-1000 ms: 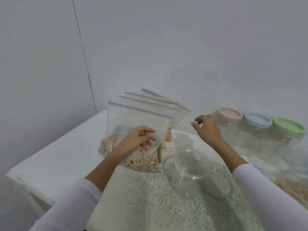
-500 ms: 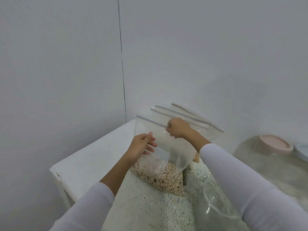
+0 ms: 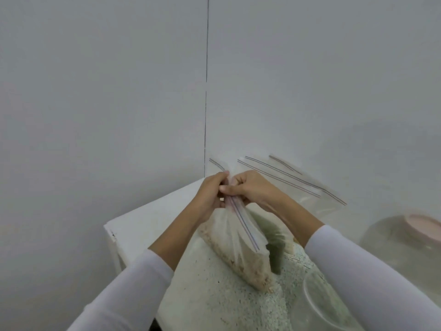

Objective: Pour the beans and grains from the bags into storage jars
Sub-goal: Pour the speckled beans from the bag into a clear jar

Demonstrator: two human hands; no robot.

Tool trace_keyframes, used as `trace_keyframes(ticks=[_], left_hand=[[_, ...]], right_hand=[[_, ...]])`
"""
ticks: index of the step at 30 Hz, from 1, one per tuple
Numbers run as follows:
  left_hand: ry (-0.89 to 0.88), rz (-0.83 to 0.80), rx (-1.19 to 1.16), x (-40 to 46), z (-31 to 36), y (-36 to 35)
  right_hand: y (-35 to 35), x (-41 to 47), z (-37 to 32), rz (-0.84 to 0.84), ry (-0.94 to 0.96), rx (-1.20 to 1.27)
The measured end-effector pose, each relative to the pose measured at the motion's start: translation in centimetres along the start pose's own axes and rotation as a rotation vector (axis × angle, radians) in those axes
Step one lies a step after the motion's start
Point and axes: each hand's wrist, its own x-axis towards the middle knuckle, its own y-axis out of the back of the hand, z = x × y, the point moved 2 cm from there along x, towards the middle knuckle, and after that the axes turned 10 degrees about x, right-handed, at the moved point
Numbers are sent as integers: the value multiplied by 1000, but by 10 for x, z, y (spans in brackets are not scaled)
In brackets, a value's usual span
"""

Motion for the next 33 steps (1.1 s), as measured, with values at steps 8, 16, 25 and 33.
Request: trace_keyframes(ticks=[8, 16, 25, 33], left_hand=[[-2, -232, -55, -3, -10, 6], [2, -232, -32, -16, -17, 8], [-56, -47, 65, -21, -19, 4], [98, 117, 18, -26, -15, -8]], right_hand=[[3, -16, 13, 71, -3, 63], [15, -17, 2, 48, -9, -119], [14, -11, 10, 244, -24, -260], [-1, -12, 13, 283, -114, -284]])
